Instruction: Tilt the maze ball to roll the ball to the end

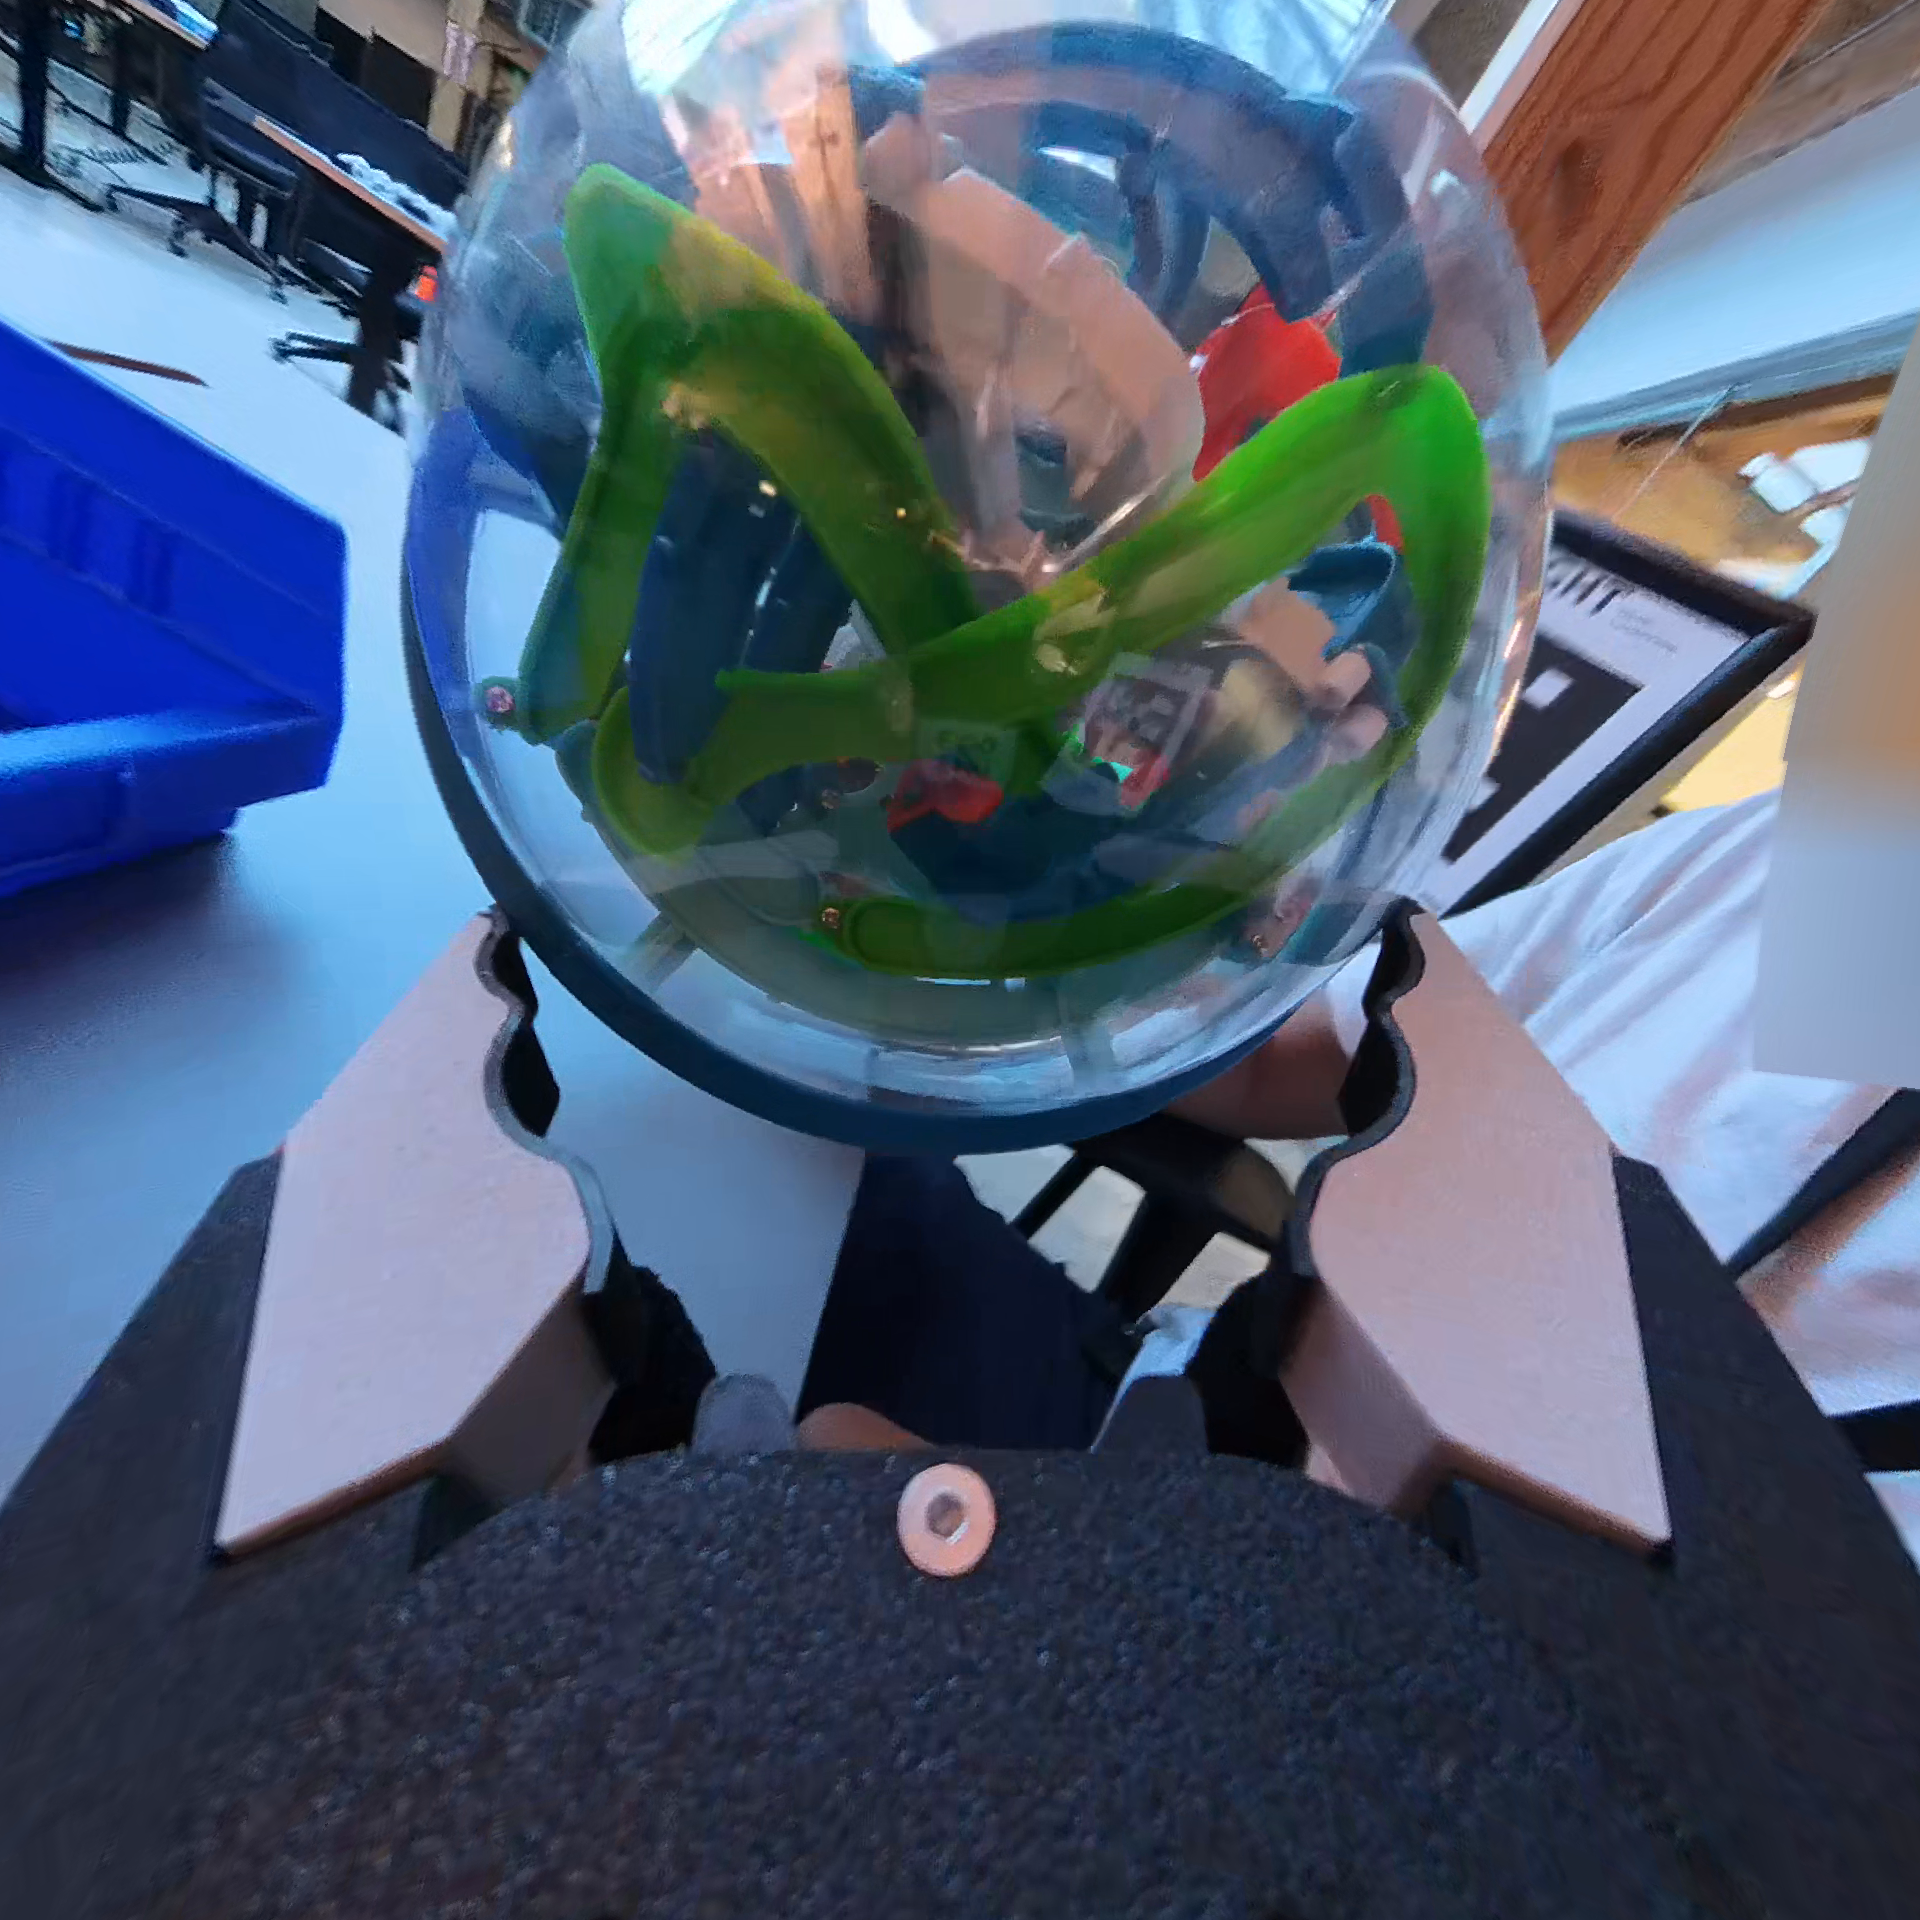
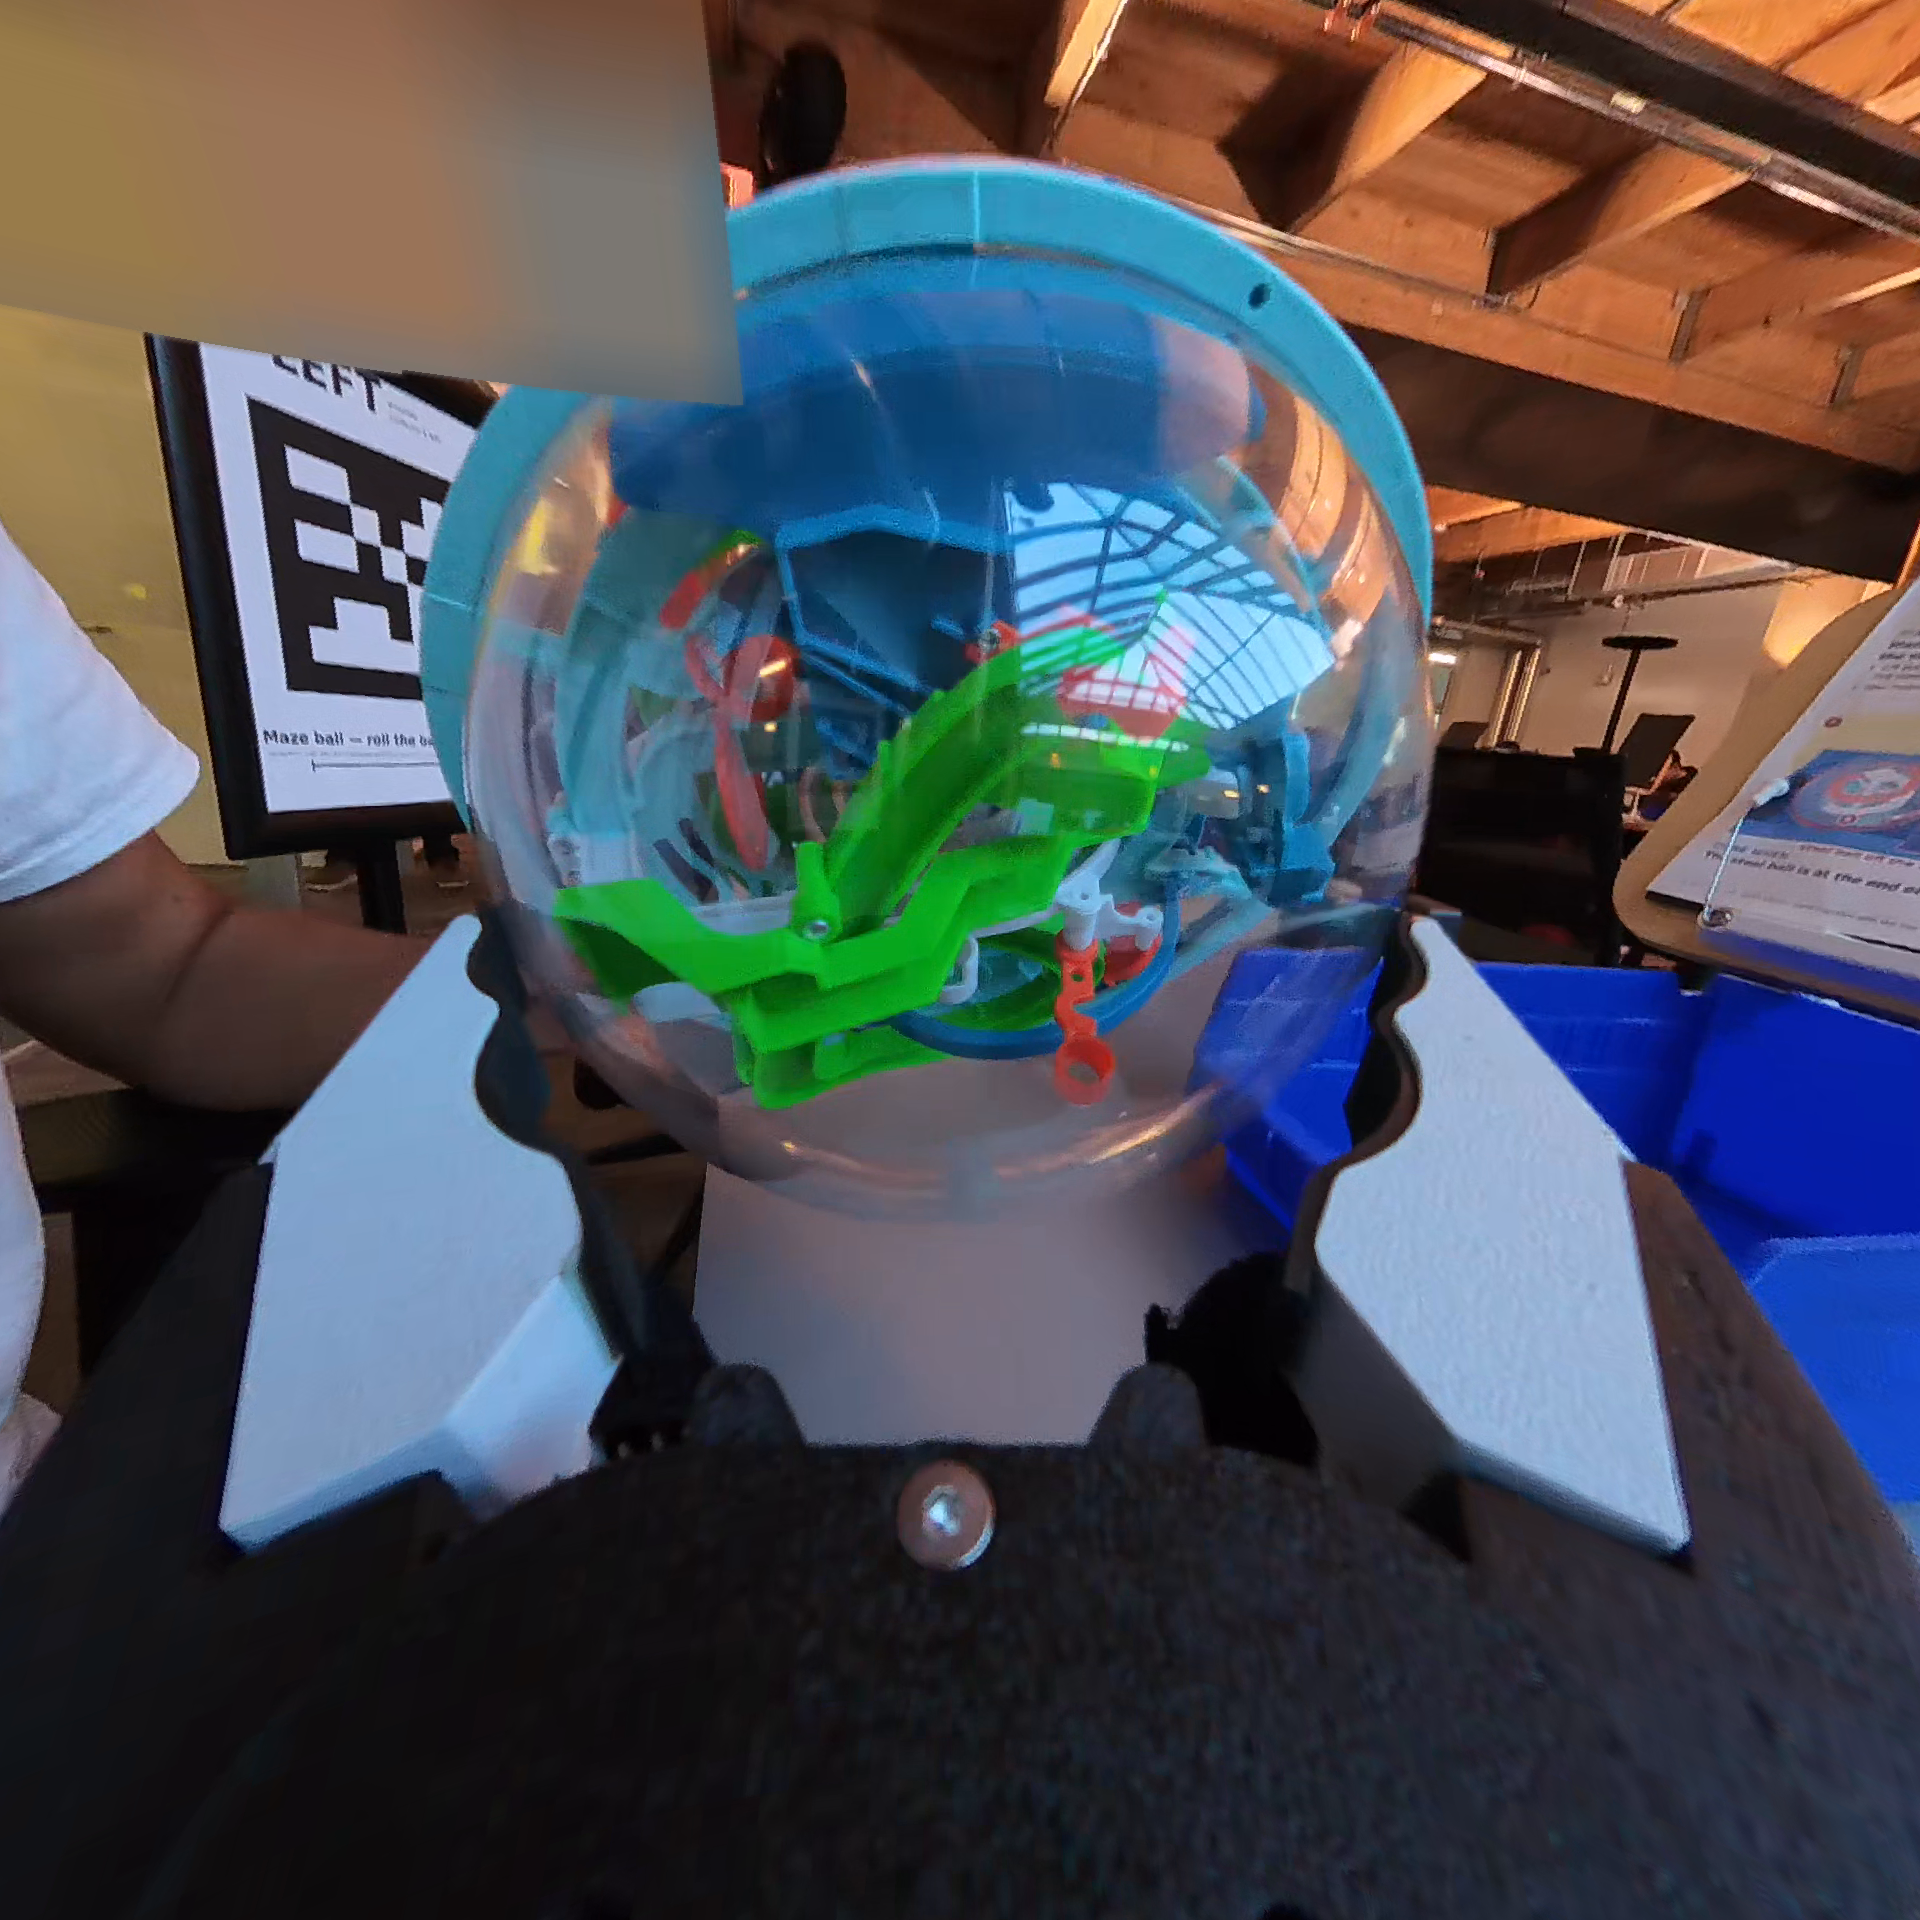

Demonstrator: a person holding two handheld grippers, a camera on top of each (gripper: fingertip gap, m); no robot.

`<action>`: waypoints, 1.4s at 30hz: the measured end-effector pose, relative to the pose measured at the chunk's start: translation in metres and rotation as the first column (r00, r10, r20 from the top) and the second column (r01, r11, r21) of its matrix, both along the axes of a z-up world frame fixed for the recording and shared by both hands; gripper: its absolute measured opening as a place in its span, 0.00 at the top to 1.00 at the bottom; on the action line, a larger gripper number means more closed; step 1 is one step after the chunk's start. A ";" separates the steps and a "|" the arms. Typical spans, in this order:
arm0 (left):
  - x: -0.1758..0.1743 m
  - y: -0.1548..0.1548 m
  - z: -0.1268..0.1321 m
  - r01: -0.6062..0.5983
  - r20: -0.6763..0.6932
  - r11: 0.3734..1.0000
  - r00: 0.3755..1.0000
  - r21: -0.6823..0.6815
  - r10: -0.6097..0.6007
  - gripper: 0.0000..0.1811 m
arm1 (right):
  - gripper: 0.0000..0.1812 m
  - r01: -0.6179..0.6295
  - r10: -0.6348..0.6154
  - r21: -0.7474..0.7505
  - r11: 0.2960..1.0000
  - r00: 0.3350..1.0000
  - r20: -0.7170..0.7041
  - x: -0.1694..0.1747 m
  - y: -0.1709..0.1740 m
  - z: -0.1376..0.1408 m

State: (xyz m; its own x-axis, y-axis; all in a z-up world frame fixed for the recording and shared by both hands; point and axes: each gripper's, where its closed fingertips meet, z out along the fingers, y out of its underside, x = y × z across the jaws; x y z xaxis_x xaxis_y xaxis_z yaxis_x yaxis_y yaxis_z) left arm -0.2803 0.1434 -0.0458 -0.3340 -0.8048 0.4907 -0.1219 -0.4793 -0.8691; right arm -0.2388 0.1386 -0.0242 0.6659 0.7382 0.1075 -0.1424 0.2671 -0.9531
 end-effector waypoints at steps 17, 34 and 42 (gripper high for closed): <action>-0.011 -0.008 0.013 -0.145 0.035 0.839 0.988 0.525 0.149 0.12 | 0.15 -0.127 0.127 -0.026 0.992 0.992 0.022 -0.015 -0.017 -0.003; -0.002 -0.003 -0.001 -0.179 0.027 0.911 0.983 0.372 0.182 0.12 | 0.15 -0.115 0.136 -0.340 0.933 0.990 0.039 -0.005 -0.009 0.001; 0.007 -0.003 0.000 -0.194 0.069 0.957 0.981 0.217 0.183 0.12 | 0.15 -0.050 0.173 -0.551 0.833 0.970 0.173 0.002 -0.006 0.001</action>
State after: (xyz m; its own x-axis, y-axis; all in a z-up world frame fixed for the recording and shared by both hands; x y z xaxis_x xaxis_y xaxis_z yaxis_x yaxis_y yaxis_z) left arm -0.2733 0.1409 -0.0461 -0.1844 -0.9422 0.2797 -0.0038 -0.2839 -0.9588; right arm -0.2367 0.1329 -0.0228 0.5833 0.7864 -0.2036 0.0770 -0.3030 -0.9499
